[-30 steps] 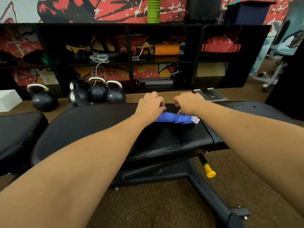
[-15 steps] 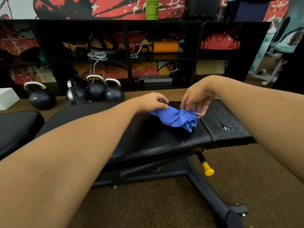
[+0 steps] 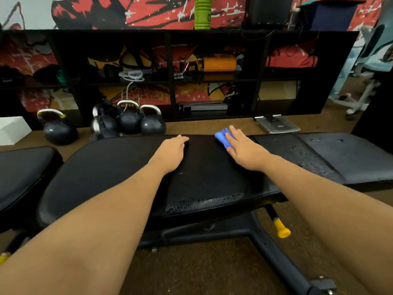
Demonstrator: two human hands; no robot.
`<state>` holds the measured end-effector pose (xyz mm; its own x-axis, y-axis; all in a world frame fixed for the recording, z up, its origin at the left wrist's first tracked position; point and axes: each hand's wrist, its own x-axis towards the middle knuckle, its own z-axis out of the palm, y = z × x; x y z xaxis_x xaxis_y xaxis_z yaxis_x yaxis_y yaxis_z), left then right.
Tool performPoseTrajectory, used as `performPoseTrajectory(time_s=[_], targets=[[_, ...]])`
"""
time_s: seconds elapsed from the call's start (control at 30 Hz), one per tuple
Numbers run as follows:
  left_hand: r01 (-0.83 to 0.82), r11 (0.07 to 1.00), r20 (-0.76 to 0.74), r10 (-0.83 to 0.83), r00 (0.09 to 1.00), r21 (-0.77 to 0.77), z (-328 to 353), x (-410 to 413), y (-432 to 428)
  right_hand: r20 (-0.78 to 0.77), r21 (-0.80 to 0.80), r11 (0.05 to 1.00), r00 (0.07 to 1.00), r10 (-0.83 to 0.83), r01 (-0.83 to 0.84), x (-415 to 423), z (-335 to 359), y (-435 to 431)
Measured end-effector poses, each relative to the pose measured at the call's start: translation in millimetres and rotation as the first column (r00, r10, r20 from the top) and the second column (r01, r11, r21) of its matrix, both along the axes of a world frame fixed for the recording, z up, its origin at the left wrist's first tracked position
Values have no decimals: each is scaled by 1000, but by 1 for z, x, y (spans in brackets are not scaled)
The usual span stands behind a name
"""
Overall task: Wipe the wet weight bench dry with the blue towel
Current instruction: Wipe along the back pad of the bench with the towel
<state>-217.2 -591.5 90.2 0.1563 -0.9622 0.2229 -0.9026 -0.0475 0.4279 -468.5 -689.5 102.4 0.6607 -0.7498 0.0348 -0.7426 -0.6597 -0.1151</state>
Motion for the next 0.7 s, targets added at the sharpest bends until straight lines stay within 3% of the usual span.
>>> performPoseTrajectory(time_s=[0.17, 0.23, 0.3, 0.33, 0.37, 0.43, 0.5, 0.63, 0.7], targets=[[-60, 994, -326, 27, 945, -92, 7, 15, 2, 67, 31, 993, 991, -118, 116, 47, 0, 3], [-69, 996, -550, 30, 835, -51, 14, 19, 1, 96, 54, 997, 994, -53, 48, 76, 1, 30], [-77, 997, -769, 43, 638, -8, 21, 24, 3, 139, 47, 996, 988, 70, -77, 107, -3, 71], [-81, 997, -828, 57, 558, 15, 27, 26, 6, 143, 39, 989, 980, 139, -146, 116, -4, 92], [-88, 996, -840, 71, 538, 27, 33, 32, 10, 142, 35, 978, 970, 197, -204, 118, -4, 110], [-124, 992, -801, 70, 595, -5, 50, 52, 19, 169, 54, 958, 948, 268, -281, 102, 0, 123], [-178, 983, -706, 94, 702, -46, 69, 84, 32, 182, 42, 967, 953, 240, -252, 67, 4, 106], [-364, 925, -665, 203, 718, -110, 88, 148, 59, 120, 38, 992, 985, -127, 123, -6, 10, 38], [-403, 910, -641, 254, 725, -95, 85, 163, 73, 107, 67, 982, 977, -182, 176, 9, 16, 26]])
